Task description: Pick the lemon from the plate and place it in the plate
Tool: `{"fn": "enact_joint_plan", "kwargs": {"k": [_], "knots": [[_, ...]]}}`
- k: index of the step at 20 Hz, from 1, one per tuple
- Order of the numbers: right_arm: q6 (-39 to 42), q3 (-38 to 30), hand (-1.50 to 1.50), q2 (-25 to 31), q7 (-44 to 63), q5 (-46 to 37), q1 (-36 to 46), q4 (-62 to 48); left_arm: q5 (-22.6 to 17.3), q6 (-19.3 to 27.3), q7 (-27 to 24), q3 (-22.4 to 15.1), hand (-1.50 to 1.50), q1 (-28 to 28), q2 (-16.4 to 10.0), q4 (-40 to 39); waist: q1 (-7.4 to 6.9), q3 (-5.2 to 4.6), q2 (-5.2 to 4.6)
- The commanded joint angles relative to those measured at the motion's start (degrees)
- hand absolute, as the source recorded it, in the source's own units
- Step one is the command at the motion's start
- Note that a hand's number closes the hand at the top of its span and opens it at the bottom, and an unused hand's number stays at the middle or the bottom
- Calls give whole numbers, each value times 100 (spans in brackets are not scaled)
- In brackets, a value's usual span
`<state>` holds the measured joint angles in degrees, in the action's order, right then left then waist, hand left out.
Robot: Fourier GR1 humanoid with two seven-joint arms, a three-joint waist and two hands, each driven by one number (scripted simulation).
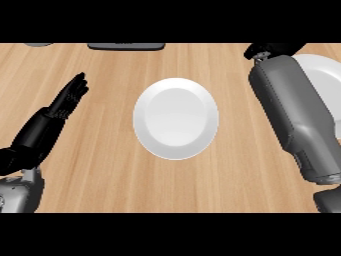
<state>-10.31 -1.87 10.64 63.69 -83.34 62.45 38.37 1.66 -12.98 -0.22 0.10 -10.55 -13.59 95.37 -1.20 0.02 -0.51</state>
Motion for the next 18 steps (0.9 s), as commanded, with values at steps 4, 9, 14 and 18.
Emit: {"fn": "enact_joint_plan", "kwargs": {"k": [4, 9, 14, 18], "knots": [[-1303, -563, 150, 731, -10, -116, -304, -408, 127, 0, -225, -59, 0, 121, 50, -23, -8, 1, -12], [-1893, -854, 150, 1058, -491, -109, -789, -851, -118, -67, 183, 145, 0, -192, 8, 6, 11, 4, -11], [-2105, -1577, 150, 1183, -932, 629, -832, -1369, -54, -177, -209, 137, 0, 62, -21, -110, -26, 7, -38], [-1975, -2056, -150, 1489, -1048, 1011, -906, -1899, -151, -228, 171, 71, 0, 62, -15, 328, -113, 14, -44]]}}
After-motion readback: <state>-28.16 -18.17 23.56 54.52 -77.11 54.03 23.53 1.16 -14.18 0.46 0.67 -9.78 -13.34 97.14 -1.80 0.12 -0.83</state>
